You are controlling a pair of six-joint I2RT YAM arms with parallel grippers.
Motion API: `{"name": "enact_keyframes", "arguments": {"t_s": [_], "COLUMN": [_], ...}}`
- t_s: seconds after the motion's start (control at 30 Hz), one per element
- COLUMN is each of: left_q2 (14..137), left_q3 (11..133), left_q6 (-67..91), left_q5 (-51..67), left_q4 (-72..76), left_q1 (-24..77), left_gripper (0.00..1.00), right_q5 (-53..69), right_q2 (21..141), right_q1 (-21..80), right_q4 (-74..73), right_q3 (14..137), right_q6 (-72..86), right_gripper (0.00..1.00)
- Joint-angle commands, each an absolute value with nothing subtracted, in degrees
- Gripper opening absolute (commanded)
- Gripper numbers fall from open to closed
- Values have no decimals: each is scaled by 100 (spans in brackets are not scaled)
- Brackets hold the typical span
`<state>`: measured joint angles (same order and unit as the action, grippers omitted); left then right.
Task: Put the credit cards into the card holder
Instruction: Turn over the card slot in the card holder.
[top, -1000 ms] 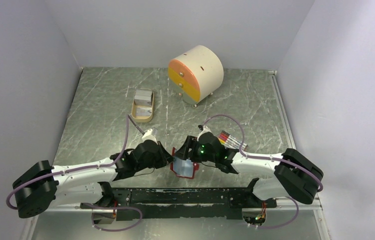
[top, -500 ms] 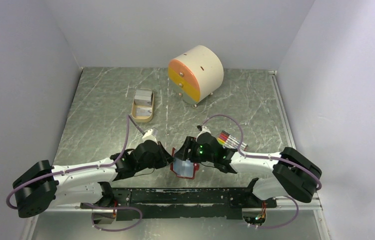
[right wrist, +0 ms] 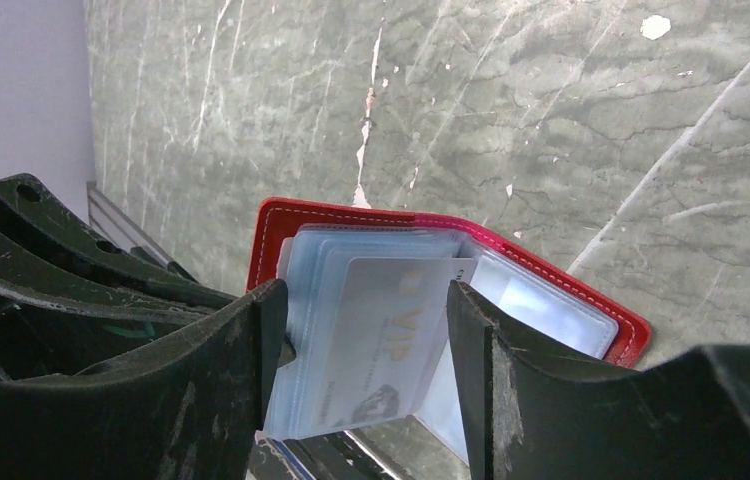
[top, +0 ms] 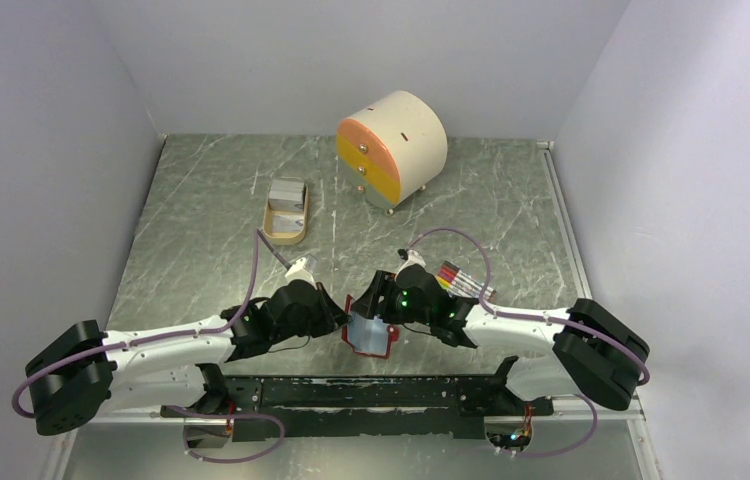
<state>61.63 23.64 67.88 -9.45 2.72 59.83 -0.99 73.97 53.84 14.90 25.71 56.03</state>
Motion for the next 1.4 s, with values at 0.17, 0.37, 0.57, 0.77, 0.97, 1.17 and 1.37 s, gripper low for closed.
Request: {"name": "enact_keyframes", "arguments": {"t_s": [0.17,0.37,0.57,0.77,0.97,1.17,1.37], "left_q2": [6117,6131,6112,6041,6040,5874,5064], "left_q3": [2520,2531,2547,2560,2690,2608,1987], "left_q6": [6777,6769,6774,6791,7029,7566,7798], "left_q5": [-1054,-1055,-1075,-1161,-1480,-1897,-1994], "left_q4": [348,360,332,217,-569,-1491,-1401], "left_q1": [6038,6038,6061,6078,6073,6073,6073], "left_gripper": [9,9,9,9,9,9,9], "right_q5": [-440,-338,-241,-313,-661,-1006,-881], "right_q2": [7221,7378,7520,7434,7002,6651,6939], "right_q1": [5396,5397,5397,5397,5387,5376,5336], "right_q4": [1358,1411,1447,963,362,-123,114], "right_q3": [2450,2450,2507,2517,2399,2790,3423], "right_q6": [5550,5536,5508,5357,5146,4660,3641], "right_gripper": [63,63,63,63,64,67,70]}}
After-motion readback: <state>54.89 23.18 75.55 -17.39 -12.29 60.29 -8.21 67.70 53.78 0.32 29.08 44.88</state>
